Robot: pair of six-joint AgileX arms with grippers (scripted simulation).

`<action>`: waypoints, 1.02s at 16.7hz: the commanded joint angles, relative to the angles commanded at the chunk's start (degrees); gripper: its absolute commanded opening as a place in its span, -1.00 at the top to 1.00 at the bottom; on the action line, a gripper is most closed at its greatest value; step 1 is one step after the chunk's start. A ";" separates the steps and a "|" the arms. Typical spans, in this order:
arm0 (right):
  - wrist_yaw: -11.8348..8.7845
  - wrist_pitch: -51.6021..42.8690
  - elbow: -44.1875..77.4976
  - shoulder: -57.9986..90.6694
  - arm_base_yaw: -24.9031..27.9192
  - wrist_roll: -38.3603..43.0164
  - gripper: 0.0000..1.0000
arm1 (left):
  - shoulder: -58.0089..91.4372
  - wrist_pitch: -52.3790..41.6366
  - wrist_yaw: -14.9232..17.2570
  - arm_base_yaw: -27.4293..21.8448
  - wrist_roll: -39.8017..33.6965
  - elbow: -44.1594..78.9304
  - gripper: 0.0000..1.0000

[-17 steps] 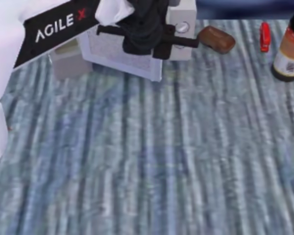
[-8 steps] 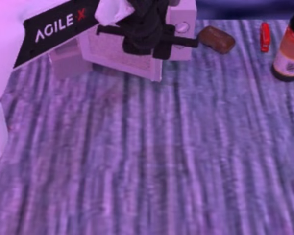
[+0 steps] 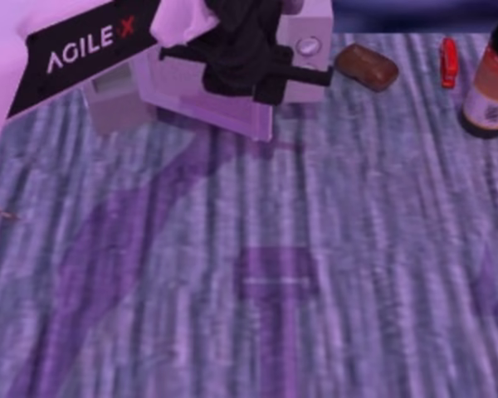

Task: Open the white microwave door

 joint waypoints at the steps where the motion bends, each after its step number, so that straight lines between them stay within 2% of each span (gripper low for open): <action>1: 0.00 0.00 0.00 0.00 0.00 0.00 -1.00 | -0.93 0.66 0.51 0.28 1.08 -1.38 1.00; 5: 0.00 0.00 0.00 0.00 0.00 0.00 -1.00 | -2.98 2.08 1.96 0.84 3.98 -5.06 1.00; 17: 0.00 0.00 0.00 0.00 0.00 0.00 -1.00 | -2.98 2.08 1.96 0.84 3.98 -5.06 1.00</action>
